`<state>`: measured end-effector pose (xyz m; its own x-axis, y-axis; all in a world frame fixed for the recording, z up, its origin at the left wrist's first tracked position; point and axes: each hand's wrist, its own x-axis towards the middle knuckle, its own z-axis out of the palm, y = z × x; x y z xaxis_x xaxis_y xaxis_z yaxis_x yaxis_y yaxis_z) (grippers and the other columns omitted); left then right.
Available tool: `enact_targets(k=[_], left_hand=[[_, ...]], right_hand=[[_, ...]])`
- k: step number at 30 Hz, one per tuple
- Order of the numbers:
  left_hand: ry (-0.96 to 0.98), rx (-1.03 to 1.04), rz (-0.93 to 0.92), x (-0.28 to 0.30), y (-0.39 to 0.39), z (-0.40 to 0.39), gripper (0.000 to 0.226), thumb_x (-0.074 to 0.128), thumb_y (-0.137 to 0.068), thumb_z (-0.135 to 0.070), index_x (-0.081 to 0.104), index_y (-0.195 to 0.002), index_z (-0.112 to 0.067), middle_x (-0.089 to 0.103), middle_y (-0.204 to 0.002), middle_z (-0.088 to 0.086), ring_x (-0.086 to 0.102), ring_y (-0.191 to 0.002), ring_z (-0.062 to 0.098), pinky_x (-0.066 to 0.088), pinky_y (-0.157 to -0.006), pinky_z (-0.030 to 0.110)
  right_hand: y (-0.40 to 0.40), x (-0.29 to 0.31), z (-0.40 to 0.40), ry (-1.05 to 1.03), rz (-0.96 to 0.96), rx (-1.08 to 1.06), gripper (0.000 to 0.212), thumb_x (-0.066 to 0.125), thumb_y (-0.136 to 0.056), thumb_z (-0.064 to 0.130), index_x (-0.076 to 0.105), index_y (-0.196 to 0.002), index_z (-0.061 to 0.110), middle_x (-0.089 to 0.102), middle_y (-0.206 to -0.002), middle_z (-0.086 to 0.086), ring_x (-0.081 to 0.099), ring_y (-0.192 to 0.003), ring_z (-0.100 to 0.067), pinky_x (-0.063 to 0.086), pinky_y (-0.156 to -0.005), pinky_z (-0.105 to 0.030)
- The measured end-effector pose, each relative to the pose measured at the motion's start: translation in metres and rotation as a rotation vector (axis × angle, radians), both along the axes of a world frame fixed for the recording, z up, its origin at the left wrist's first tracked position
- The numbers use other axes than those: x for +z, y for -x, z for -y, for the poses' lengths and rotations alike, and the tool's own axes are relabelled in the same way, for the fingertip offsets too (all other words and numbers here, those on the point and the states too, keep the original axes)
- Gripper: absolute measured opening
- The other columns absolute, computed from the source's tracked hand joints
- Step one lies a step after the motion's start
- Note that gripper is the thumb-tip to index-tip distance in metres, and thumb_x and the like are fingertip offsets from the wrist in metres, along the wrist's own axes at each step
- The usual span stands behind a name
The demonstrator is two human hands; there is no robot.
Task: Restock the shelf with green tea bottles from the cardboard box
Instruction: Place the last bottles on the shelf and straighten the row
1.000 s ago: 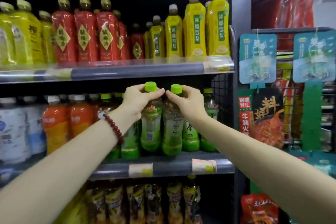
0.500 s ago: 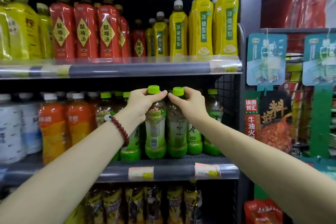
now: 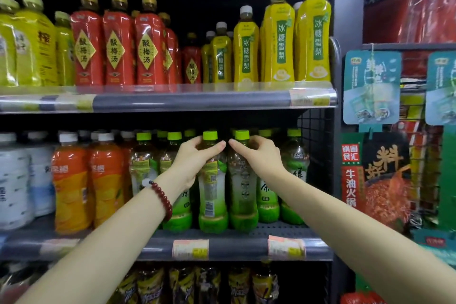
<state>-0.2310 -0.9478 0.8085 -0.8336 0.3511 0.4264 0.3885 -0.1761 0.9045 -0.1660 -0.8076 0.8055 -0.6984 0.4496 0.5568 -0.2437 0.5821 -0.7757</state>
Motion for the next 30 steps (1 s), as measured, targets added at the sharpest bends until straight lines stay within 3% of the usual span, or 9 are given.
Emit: enact_targets(k=[3, 5, 7, 9, 12, 16, 21, 26, 30], left_hand=[[0.111, 0.121, -0.145, -0.033, 0.000, 0.003, 0.089, 0.081, -0.070, -0.027, 0.031, -0.144, -0.026, 0.044, -0.144, -0.001, 0.047, -0.128, 0.019, 0.039, -0.109, 0.043], [0.098, 0.119, -0.192, -0.053, -0.001, 0.004, 0.097, 0.082, -0.069, -0.027, 0.021, -0.144, -0.041, 0.039, -0.148, -0.004, 0.043, -0.132, 0.017, 0.037, -0.110, 0.045], [0.127, 0.130, -0.162, -0.071, -0.002, 0.005, 0.101, 0.078, -0.073, -0.024, 0.011, -0.146, -0.043, 0.029, -0.154, -0.006, 0.032, -0.139, 0.017, 0.031, -0.113, 0.045], [0.260, 0.175, -0.142, -0.091, -0.007, 0.006, 0.096, 0.073, -0.078, -0.030, 0.009, -0.150, -0.034, 0.026, -0.156, -0.005, 0.028, -0.141, 0.017, 0.028, -0.115, 0.045], [0.396, 0.201, -0.133, -0.114, -0.013, 0.009, 0.080, 0.064, -0.083, -0.041, 0.022, -0.148, -0.022, 0.042, -0.148, -0.001, 0.041, -0.134, 0.016, 0.036, -0.112, 0.043], [0.435, 0.176, -0.093, -0.104, -0.011, 0.009, 0.079, 0.061, -0.087, -0.035, 0.017, -0.150, -0.016, 0.038, -0.146, -0.006, 0.038, -0.135, 0.017, 0.032, -0.114, 0.038], [0.409, 0.131, -0.018, -0.109, 0.011, 0.014, 0.093, 0.065, -0.065, -0.058, 0.032, -0.144, -0.023, 0.046, -0.146, -0.001, 0.045, -0.132, 0.017, 0.041, -0.108, 0.045], [0.391, 0.223, -0.039, -0.101, -0.009, 0.010, 0.067, 0.061, -0.089, -0.025, 0.029, -0.146, -0.012, 0.046, -0.144, 0.001, 0.044, -0.132, 0.019, 0.036, -0.112, 0.038], [0.394, 0.258, -0.086, -0.103, -0.010, 0.008, 0.064, 0.059, -0.091, -0.022, 0.028, -0.146, -0.011, 0.047, -0.142, 0.002, 0.043, -0.132, 0.018, 0.035, -0.108, 0.033]], right_hand=[[-0.005, -0.016, 0.002, -0.005, -0.008, 0.028, 0.070, 0.066, -0.082, 0.051, 0.045, -0.139, 0.016, 0.051, -0.141, -0.005, 0.044, -0.133, -0.023, 0.037, -0.101, -0.031], [-0.009, -0.027, 0.005, 0.001, -0.007, 0.060, 0.075, 0.069, -0.081, 0.046, 0.037, -0.144, 0.020, 0.047, -0.145, -0.002, 0.043, -0.133, -0.019, 0.034, -0.098, -0.026], [-0.012, -0.041, 0.009, 0.014, -0.013, 0.087, 0.082, 0.073, -0.081, 0.038, 0.028, -0.148, 0.022, 0.043, -0.147, 0.002, 0.043, -0.129, -0.012, 0.031, -0.096, -0.023], [-0.016, -0.057, 0.012, 0.025, 0.018, 0.067, 0.082, 0.074, -0.081, 0.032, 0.027, -0.148, 0.019, 0.046, -0.143, 0.003, 0.043, -0.122, -0.007, 0.029, -0.094, -0.021], [-0.018, -0.086, 0.015, 0.006, 0.118, 0.002, 0.072, 0.074, -0.082, 0.031, 0.037, -0.141, 0.014, 0.056, -0.129, 0.001, 0.050, -0.122, -0.012, 0.035, -0.093, -0.019], [-0.012, -0.099, 0.012, 0.004, 0.152, -0.059, 0.079, 0.071, -0.083, 0.038, 0.033, -0.147, 0.011, 0.048, -0.145, -0.006, 0.042, -0.136, -0.022, 0.035, -0.108, -0.032], [-0.007, -0.096, 0.003, 0.046, 0.178, 0.001, 0.078, 0.070, -0.084, 0.035, 0.032, -0.147, 0.012, 0.045, -0.148, -0.006, 0.041, -0.137, -0.023, 0.035, -0.113, -0.039], [-0.005, -0.098, 0.004, 0.085, 0.151, 0.040, 0.076, 0.068, -0.086, 0.031, 0.030, -0.148, 0.012, 0.043, -0.149, -0.005, 0.038, -0.139, -0.023, 0.033, -0.114, -0.040], [-0.004, -0.100, 0.006, 0.086, 0.133, 0.024, 0.074, 0.068, -0.085, 0.033, 0.033, -0.147, 0.014, 0.046, -0.147, -0.004, 0.041, -0.138, -0.021, 0.034, -0.114, -0.040]])
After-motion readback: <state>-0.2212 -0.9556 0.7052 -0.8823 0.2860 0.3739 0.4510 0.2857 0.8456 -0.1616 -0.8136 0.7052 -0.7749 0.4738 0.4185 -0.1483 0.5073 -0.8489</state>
